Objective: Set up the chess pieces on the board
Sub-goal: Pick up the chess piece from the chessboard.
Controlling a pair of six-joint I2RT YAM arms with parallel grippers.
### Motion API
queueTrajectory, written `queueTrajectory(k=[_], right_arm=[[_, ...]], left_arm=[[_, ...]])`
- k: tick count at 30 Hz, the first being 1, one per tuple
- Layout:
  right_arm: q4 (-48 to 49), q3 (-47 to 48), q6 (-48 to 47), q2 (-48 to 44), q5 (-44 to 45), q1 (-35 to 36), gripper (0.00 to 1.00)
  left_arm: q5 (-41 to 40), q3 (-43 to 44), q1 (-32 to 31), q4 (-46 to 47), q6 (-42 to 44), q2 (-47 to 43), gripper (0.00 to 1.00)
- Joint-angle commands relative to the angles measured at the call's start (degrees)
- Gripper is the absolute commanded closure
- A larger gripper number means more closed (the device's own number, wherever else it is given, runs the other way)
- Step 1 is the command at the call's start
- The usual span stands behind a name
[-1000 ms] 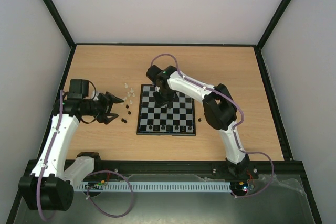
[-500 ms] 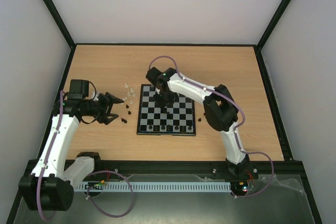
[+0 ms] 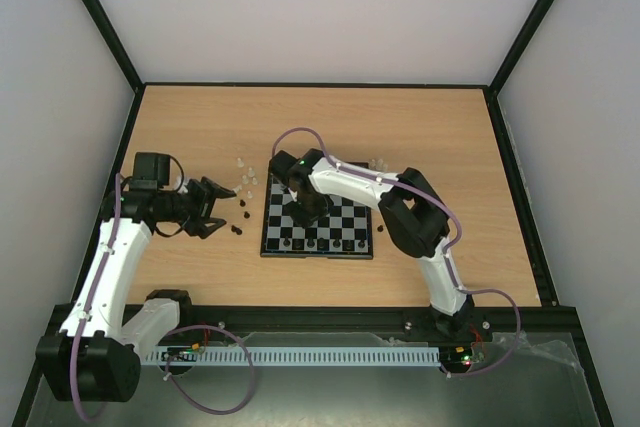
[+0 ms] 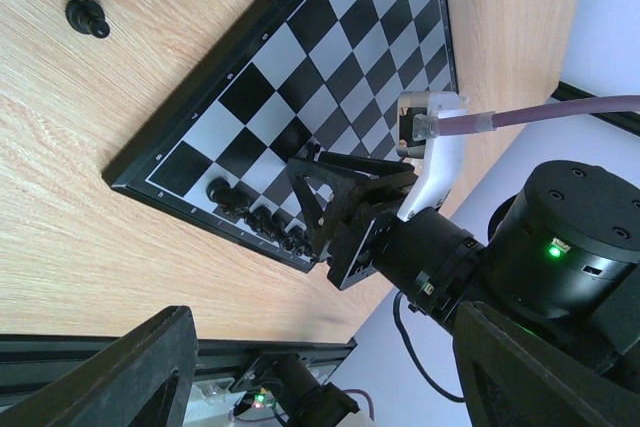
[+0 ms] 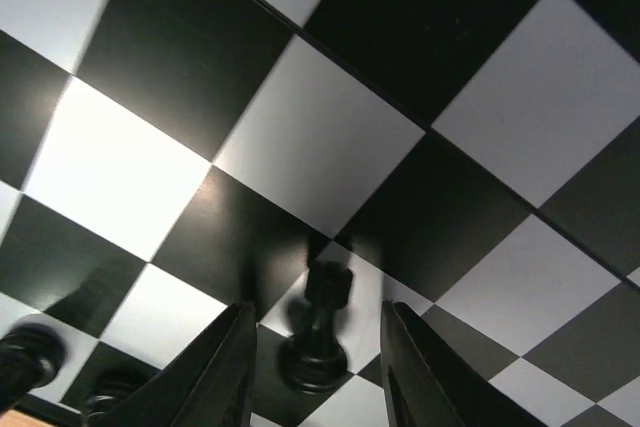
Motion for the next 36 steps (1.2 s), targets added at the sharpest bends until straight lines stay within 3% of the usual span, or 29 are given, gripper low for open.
queueTrajectory(k=[1,36], right_arm=[[-1.2,-1.8,0.7,-2.8,0.9,-0.2,0.65],[-6.4,4.9,-0.1,4.4,2.7,-0.3,0.73]], left_arm=[[0.8,-0.9,0.3,0.2,-0.5,-0.5,0.27],[1.1,-0.8,0.3,-0.1,-0.6,-0.7,0.28]])
